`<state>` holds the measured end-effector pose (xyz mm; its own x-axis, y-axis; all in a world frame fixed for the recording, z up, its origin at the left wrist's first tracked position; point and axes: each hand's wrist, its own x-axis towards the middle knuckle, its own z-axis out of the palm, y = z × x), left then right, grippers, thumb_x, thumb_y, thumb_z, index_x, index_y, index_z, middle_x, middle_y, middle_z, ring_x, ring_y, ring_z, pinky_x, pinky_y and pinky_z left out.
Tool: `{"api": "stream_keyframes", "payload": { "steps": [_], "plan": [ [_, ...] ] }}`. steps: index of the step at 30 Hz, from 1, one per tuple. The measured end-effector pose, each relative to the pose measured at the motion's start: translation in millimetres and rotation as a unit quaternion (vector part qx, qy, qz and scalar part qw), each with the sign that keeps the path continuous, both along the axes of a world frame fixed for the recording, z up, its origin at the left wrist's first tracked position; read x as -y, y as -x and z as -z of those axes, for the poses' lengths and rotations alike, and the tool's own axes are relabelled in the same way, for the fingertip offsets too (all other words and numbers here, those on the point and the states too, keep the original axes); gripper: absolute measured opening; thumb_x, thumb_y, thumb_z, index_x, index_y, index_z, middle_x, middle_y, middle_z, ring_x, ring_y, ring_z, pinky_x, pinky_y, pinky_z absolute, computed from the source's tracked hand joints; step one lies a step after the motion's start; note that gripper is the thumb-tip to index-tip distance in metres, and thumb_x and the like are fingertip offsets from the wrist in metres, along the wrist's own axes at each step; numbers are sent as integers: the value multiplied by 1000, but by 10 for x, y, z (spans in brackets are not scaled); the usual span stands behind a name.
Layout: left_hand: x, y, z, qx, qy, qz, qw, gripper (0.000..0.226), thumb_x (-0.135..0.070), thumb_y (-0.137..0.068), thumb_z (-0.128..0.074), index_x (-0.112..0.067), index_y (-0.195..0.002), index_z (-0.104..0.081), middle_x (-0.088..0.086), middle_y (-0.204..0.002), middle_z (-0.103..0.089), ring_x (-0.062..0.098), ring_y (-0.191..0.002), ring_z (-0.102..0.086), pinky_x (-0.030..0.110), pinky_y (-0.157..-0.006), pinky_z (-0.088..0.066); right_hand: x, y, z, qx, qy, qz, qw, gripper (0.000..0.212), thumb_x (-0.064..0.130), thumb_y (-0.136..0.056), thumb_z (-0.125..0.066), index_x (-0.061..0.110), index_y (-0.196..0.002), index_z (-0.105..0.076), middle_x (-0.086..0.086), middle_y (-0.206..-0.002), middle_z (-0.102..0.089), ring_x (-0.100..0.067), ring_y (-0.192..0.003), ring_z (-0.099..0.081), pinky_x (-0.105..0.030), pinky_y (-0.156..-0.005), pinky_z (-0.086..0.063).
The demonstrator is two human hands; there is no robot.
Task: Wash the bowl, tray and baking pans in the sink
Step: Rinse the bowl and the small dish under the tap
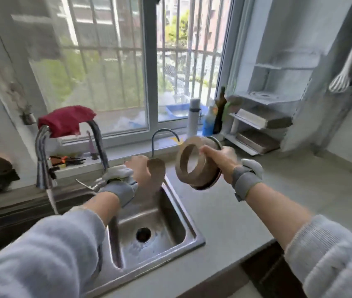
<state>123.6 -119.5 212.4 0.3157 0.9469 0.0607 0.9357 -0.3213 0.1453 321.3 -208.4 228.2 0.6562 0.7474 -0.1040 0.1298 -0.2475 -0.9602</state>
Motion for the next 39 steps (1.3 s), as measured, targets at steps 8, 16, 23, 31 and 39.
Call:
{"api": "stream_keyframes", "payload": {
  "steps": [8,16,23,31,39],
  "plan": [
    [230,-2137,-672,136,-37,44,989,32,-18,-98,-42,-7,-124,-59,14,-121,-62,32,-113,-58,30,-86,-45,427,-2141,-571,-13,-51,115,992,55,44,-73,-76,3,-109,-65,-6,-98,-63,-22,-89,-59,-27,-73,-43],
    [-214,-3441,-935,164,-113,138,970,30,-13,-96,-41,-15,-117,-62,9,-111,-66,27,-102,-61,31,-80,-45,143,-3503,-700,-146,-164,173,960,82,52,-26,-82,7,-93,-67,-11,-94,-72,-30,-91,-68,-49,-86,-56],
    [-675,-4152,-1139,229,-123,181,949,26,-14,-98,-39,-7,-109,-61,16,-104,-66,35,-97,-60,39,-79,-45,-240,-4170,-910,-169,-213,216,938,94,47,-26,-83,3,-108,-66,-11,-100,-70,-28,-89,-68,-48,-85,-56],
    [-1034,-4846,-1203,189,-156,191,951,23,-25,-97,-38,-20,-98,-60,3,-84,-61,26,-78,-63,33,-67,-49,-792,-4886,-1076,-238,-232,222,917,76,43,-46,-83,8,-110,-63,-12,-104,-68,-32,-90,-67,-50,-80,-56],
    [-1147,-5268,-1244,130,-214,116,961,28,-19,-101,-35,-29,-114,-58,-6,-92,-60,10,-75,-48,19,-53,-28,-1380,-5605,-812,-259,-160,169,937,64,51,-53,-80,13,-101,-62,-11,-108,-66,-35,-96,-64,-53,-83,-55]
  ]
}}
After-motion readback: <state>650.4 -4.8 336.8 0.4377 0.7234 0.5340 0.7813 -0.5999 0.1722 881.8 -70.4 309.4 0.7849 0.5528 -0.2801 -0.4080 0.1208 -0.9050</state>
